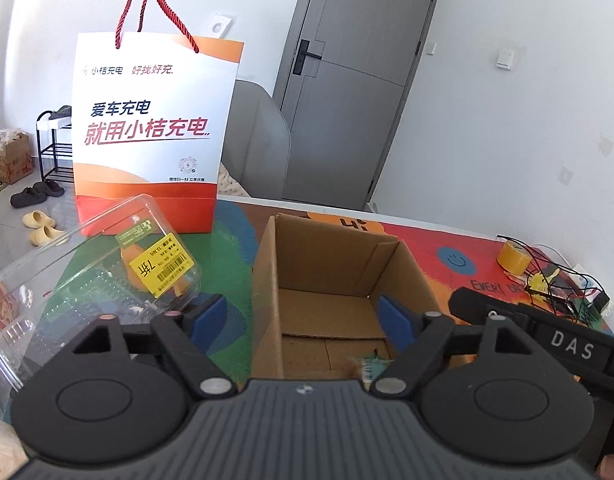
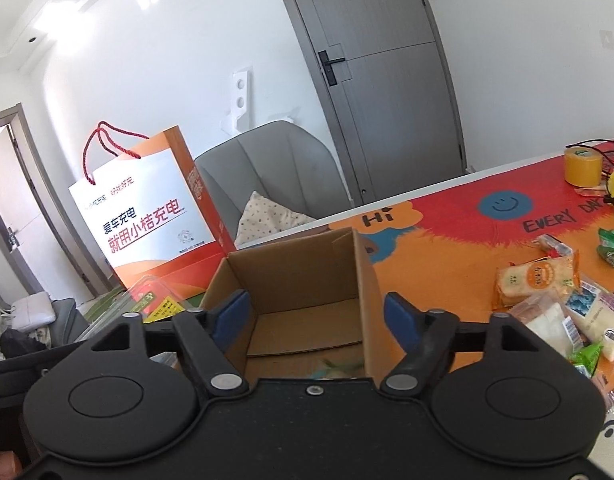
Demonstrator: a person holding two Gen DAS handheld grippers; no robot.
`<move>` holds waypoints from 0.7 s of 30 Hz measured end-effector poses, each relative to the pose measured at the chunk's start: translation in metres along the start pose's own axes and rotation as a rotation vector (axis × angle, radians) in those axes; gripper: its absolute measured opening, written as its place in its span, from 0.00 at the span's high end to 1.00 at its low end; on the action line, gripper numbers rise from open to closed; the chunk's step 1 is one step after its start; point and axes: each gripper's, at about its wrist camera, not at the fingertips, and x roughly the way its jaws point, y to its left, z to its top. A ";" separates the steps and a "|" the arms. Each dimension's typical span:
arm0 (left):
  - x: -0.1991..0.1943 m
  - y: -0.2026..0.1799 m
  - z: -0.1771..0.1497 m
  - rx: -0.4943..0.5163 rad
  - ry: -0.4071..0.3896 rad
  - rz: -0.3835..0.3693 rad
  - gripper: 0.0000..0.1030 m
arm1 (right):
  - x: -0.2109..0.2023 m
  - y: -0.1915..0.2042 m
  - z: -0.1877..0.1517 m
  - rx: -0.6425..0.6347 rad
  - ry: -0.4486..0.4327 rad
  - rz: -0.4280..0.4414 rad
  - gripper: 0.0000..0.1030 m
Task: Organize snacks
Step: 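Carry both snacks over the cardboard box and open both tools to drop them, then grasp the blue candy with the left tool while the right tool grasps the purple bun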
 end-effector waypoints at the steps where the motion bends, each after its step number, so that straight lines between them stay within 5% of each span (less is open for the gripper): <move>1: 0.000 -0.001 0.000 -0.002 0.004 -0.004 0.14 | -0.002 -0.002 -0.001 0.003 0.001 -0.002 0.26; 7: -0.003 -0.018 -0.006 0.022 0.010 -0.020 0.05 | -0.021 -0.019 -0.004 0.023 -0.009 -0.040 0.17; 21: -0.011 -0.058 -0.022 0.046 0.031 -0.081 0.04 | -0.067 -0.068 -0.013 0.063 -0.030 -0.128 0.09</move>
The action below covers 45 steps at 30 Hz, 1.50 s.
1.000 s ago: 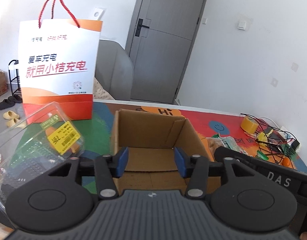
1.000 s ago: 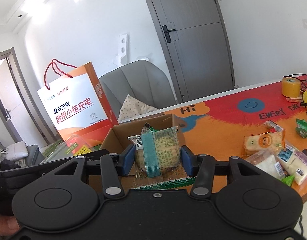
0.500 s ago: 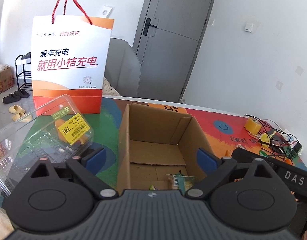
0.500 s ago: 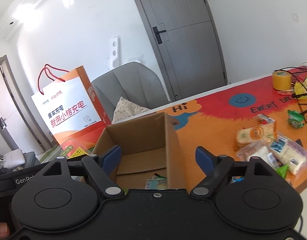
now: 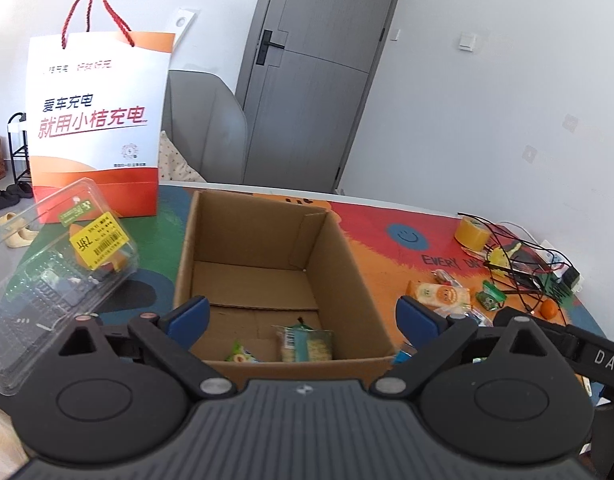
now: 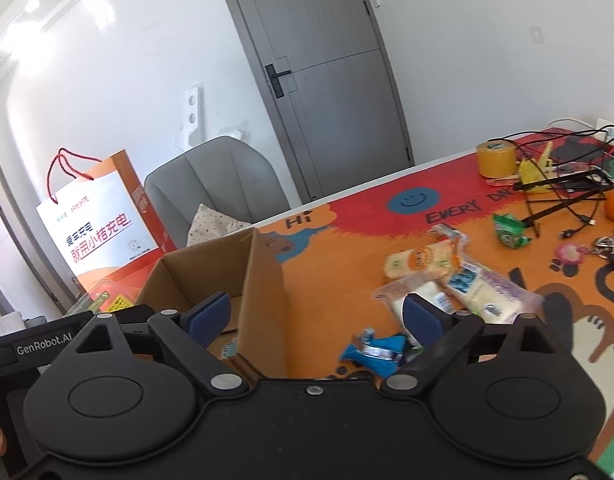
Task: Organize snacks
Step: 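Grasp the blue candy with the left tool while the right tool grasps the purple bun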
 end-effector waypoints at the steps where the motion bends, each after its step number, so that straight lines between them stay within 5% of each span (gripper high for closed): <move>1: -0.001 -0.004 0.000 0.003 -0.002 -0.005 0.04 | -0.003 -0.004 0.000 0.005 -0.003 -0.007 0.09; 20: 0.004 -0.064 -0.012 0.073 0.005 -0.144 0.07 | -0.033 -0.078 -0.009 0.091 -0.022 -0.093 0.10; 31: 0.030 -0.093 -0.025 0.127 0.072 -0.213 0.39 | -0.015 -0.095 -0.022 0.112 0.052 -0.096 0.29; 45: 0.072 -0.112 -0.042 0.154 0.148 -0.207 0.49 | 0.018 -0.107 -0.037 0.117 0.150 -0.096 0.37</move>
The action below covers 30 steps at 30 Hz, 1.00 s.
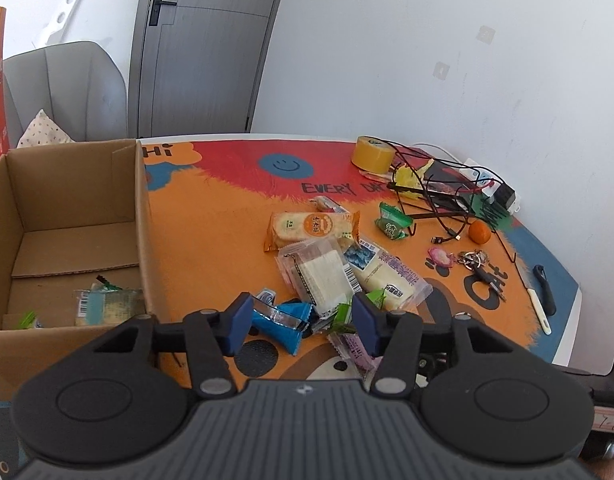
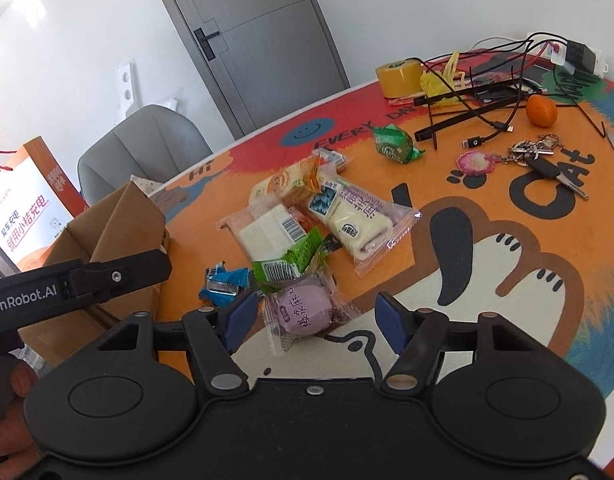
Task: Organize snacks
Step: 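Grasp the blue candy with the left tool while the right tool grasps the purple bun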
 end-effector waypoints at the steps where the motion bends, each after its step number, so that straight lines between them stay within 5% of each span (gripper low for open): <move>1: 0.002 0.000 0.000 0.000 0.000 0.002 0.50 | 0.003 0.000 0.000 -0.002 0.005 0.001 0.37; 9: 0.017 -0.001 -0.003 0.001 0.026 0.014 0.51 | 0.024 0.008 -0.005 -0.034 0.045 0.014 0.41; 18: 0.035 -0.006 -0.004 0.018 0.057 0.033 0.51 | 0.025 -0.004 -0.005 -0.025 0.046 0.034 0.64; 30: 0.063 -0.008 -0.007 0.059 0.059 0.128 0.50 | 0.015 -0.026 -0.002 0.004 0.019 -0.027 0.64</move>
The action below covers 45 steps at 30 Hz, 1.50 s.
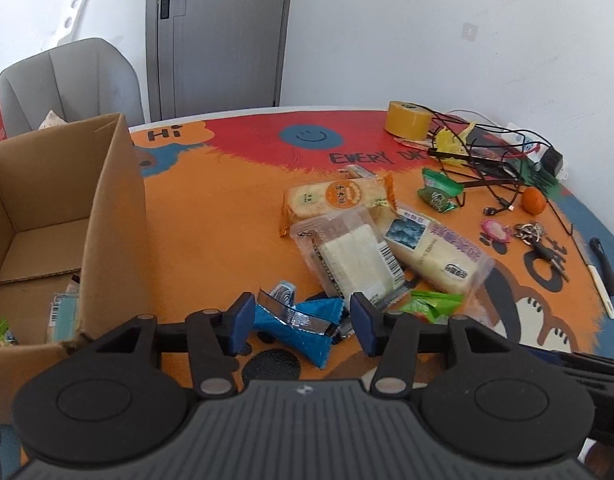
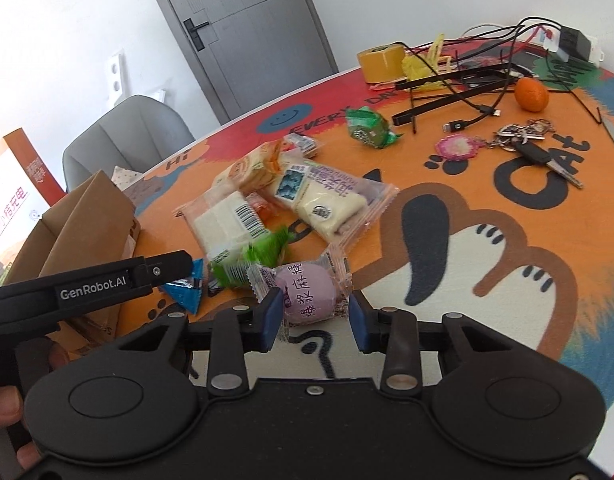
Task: Organize snacks
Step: 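Grasp the blue candy with the left tool while the right tool grasps the purple bun, then carry both snacks over the cardboard box and open both tools to drop them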
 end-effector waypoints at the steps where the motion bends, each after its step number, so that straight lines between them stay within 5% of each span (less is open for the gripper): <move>1: 0.004 0.001 0.000 0.000 0.010 -0.001 0.50 | -0.001 -0.002 0.000 0.004 0.000 -0.002 0.64; 8: 0.015 0.000 -0.006 0.021 0.003 0.027 0.48 | -0.002 -0.002 0.001 -0.003 -0.005 -0.015 0.56; 12: 0.017 0.000 -0.006 0.033 0.011 0.025 0.48 | -0.001 0.001 0.002 -0.009 -0.022 -0.029 0.34; 20: 0.019 0.004 -0.009 0.028 0.040 0.008 0.52 | 0.012 0.008 0.000 -0.043 0.000 -0.053 0.32; 27: 0.007 0.001 -0.011 0.023 0.034 -0.034 0.66 | 0.010 0.013 -0.003 -0.069 -0.008 -0.061 0.55; 45: -0.054 -0.002 -0.004 0.008 -0.076 -0.089 0.68 | -0.030 0.026 0.002 -0.057 -0.111 0.008 0.61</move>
